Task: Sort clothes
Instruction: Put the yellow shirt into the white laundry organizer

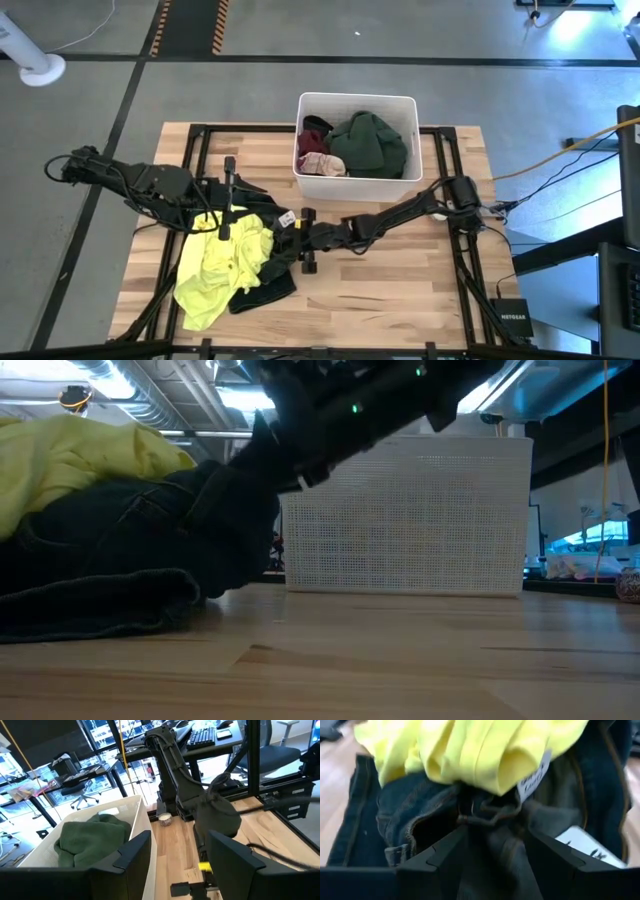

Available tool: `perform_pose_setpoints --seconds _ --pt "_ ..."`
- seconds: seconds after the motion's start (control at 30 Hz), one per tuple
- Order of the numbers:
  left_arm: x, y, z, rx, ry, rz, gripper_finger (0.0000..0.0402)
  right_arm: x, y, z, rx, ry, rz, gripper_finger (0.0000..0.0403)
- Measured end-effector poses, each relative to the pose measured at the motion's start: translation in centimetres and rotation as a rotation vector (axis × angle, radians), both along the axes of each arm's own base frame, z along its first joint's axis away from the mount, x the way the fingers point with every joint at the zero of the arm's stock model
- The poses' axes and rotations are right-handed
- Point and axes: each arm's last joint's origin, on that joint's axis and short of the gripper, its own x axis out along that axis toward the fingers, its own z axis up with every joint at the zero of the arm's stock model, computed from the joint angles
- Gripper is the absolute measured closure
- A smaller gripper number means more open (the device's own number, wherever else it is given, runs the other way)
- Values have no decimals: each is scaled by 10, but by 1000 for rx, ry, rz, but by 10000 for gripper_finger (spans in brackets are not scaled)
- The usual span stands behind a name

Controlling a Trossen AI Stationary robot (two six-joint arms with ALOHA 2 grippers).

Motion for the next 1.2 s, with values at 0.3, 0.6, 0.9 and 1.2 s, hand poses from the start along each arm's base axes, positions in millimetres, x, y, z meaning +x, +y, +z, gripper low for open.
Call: perform_pose_setpoints --seconds 0.3,0.6,0.9,1.2 --pt "0 0 0 3 2 0 220 -7 -11 -11 4 161 -17 189" --pt "0 0 0 4 2 0 220 -21 -33 -26 44 414 -8 189" --pt "0 0 0 1 2 0 220 -42 -44 -34 44 677 -37 189" --pt "0 0 0 -15 3 3 220 -80 -24 -25 -18 953 -104 189"
